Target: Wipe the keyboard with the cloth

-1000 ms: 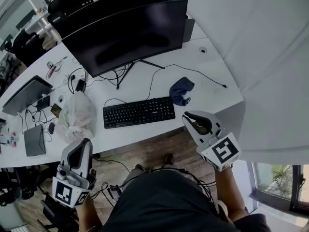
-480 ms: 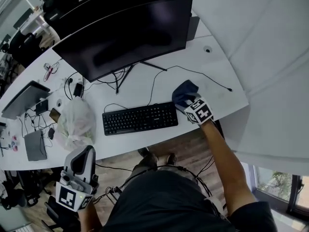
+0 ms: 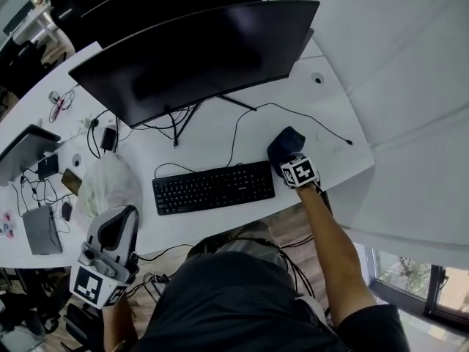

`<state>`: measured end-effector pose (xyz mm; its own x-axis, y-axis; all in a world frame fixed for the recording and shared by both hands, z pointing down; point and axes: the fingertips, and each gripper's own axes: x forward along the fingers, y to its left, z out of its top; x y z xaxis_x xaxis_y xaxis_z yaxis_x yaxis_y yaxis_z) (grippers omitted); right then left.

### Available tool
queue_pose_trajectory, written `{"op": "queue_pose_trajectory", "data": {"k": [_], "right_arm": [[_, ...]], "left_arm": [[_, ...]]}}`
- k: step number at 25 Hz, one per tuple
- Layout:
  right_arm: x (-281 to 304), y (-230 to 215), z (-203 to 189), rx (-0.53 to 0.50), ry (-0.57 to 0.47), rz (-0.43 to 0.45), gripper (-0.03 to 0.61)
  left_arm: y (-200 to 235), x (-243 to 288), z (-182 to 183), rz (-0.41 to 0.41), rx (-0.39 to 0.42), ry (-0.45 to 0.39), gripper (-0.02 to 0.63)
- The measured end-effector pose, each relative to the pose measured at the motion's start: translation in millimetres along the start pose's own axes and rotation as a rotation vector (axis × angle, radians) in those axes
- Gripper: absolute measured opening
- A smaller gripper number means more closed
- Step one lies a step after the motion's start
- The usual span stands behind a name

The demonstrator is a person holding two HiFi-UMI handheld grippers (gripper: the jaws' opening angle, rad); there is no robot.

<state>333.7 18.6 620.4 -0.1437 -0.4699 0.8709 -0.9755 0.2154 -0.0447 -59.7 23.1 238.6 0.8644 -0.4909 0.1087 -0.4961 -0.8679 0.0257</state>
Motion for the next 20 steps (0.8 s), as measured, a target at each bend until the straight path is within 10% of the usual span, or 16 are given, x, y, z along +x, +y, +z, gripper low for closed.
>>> {"op": "queue_pose_trajectory", "data": {"k": [9,17,20], "right_arm": [[9,176,-49,-0.514,0.102,0.308,0.052],[13,69,-3,-0.226,0.033,0.246,0.052],[3,120,-26,-0.367,0.052,0.376,0.052]], "left_arm": [[-2,37,-6,0.053,-0.053,0.027,0.005],[-34,73,-5,0.092,-0.045,0.07,0.005],[-46,82,-8,0.119,-0.057,0.085,0.005]]}}
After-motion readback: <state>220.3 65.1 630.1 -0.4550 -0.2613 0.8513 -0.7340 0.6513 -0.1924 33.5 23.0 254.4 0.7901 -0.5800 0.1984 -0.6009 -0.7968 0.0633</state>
